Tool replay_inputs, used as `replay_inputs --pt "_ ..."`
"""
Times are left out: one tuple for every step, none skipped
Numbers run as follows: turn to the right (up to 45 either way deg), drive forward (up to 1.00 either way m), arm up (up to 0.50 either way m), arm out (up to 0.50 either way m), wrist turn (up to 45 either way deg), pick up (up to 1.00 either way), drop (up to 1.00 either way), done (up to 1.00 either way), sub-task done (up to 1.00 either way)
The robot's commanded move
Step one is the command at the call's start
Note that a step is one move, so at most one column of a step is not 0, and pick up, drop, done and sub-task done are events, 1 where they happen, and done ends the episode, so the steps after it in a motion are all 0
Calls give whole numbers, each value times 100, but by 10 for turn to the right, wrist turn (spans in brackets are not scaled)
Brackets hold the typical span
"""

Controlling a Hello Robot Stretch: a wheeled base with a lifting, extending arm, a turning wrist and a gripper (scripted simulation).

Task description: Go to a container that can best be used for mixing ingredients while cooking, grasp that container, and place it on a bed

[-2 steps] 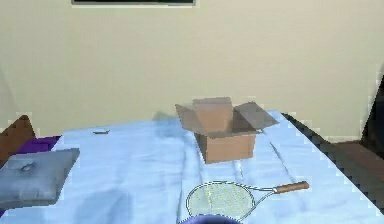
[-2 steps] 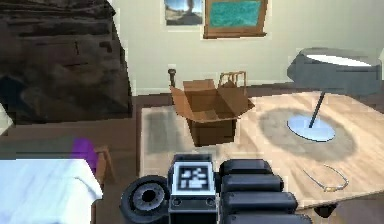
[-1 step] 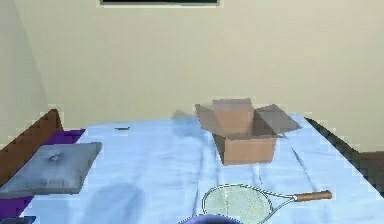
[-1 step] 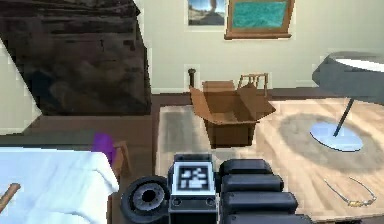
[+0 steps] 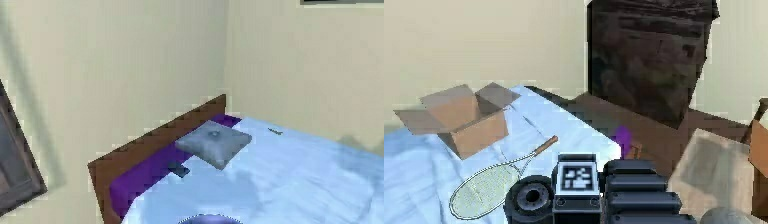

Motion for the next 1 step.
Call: replay_inputs --pt "-300 0 0 0 0 0 0 0 0"
